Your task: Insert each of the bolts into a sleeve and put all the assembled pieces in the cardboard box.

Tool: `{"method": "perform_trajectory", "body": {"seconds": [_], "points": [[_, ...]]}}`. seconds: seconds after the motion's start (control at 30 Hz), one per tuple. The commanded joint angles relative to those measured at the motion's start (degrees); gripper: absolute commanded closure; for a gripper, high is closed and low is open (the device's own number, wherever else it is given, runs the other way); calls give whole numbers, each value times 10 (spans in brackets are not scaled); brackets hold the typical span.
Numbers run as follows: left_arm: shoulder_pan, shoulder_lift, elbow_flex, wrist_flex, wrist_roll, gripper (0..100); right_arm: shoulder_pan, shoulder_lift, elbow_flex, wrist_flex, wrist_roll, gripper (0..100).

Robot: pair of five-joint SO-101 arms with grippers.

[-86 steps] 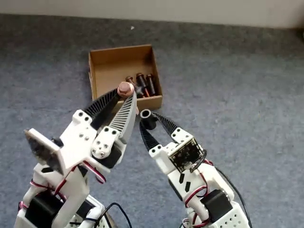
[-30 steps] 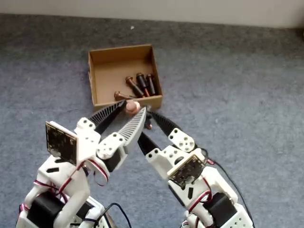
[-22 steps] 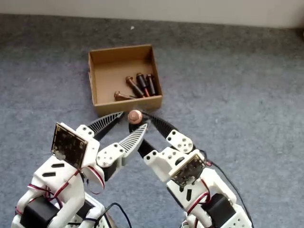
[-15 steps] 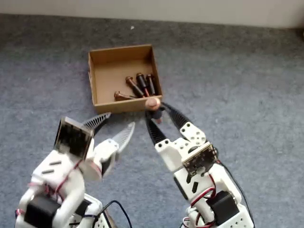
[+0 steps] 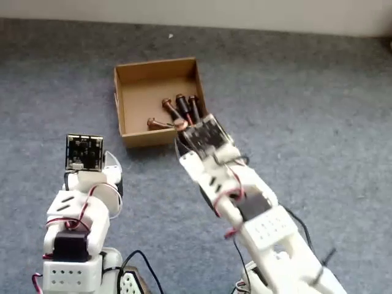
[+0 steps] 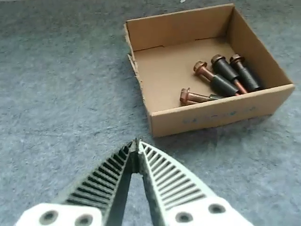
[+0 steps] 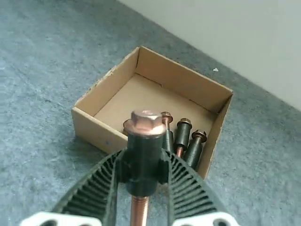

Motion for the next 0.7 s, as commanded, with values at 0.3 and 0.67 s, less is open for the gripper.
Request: {"method": "perform_trajectory", "body": {"seconds": [0.3, 0.67], "points": [[-65, -3, 26, -55, -4, 995, 6, 368, -265, -178, -4, 993], [-65, -3, 35, -58, -5, 995, 6, 610, -462, -178, -4, 940]]}}
